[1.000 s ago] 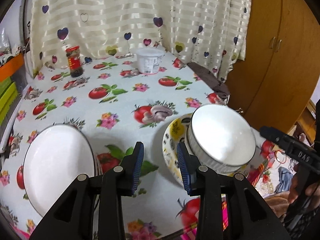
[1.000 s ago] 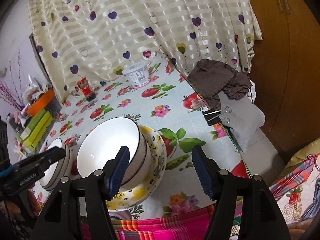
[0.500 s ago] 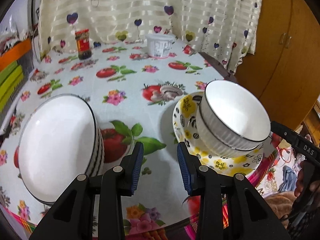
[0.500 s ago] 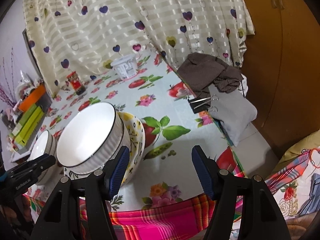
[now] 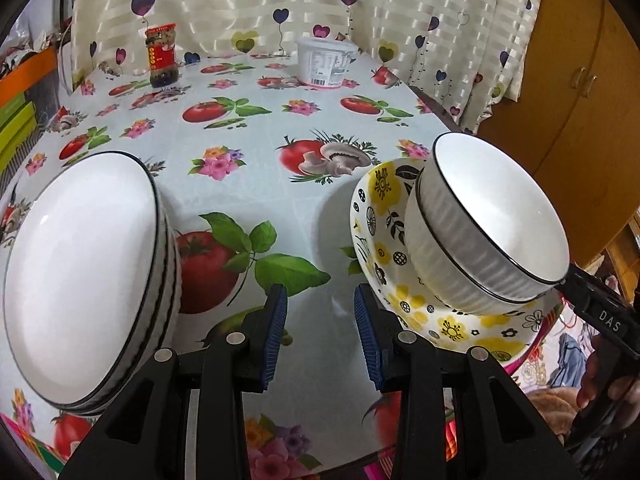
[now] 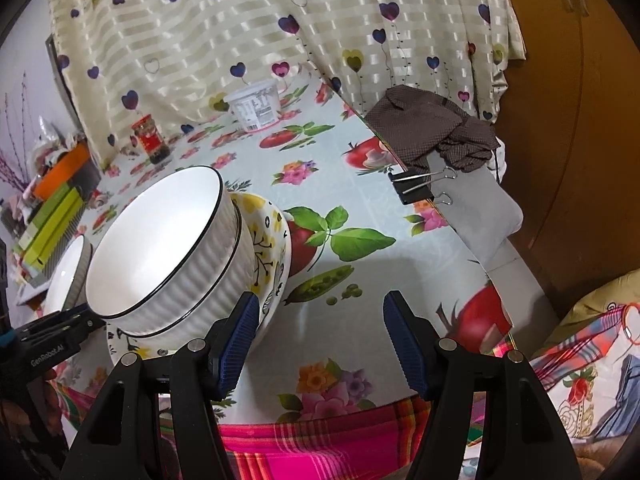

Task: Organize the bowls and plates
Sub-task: 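Reach both grippers to the yellow floral plate rim and close them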

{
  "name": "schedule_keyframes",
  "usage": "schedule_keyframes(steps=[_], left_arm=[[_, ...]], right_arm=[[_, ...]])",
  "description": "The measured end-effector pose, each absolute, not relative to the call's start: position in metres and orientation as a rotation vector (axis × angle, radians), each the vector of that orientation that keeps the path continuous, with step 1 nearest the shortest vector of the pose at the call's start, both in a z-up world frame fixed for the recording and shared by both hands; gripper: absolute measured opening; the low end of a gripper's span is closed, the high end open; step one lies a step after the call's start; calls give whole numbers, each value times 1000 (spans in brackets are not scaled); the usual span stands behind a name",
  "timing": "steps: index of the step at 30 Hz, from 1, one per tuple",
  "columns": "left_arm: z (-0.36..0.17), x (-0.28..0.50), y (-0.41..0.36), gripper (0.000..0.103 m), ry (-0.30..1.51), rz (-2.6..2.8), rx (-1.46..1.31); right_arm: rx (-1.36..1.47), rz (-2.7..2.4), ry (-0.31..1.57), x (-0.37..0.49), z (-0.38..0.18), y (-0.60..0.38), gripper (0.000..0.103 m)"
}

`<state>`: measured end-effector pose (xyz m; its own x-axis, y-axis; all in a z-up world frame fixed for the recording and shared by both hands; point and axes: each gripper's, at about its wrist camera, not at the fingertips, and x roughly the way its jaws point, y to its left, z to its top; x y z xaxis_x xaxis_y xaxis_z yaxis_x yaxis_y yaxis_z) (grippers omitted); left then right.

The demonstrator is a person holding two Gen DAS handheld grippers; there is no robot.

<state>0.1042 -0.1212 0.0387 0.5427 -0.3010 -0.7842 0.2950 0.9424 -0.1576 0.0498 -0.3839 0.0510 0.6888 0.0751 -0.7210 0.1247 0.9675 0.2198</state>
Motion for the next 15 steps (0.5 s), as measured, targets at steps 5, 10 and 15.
schedule_keyframes(steps=[5, 10, 15], left_arm=[[36, 112, -121, 36, 940, -340, -12], [39, 116, -116, 36, 950, -347, -62], [48, 117, -109, 36, 926, -365, -103]], right_arm=[[207, -23, 825, 59, 50, -377, 65], [208, -31, 829, 67, 48, -378, 65], [217, -39, 835, 71, 44, -381, 65]])
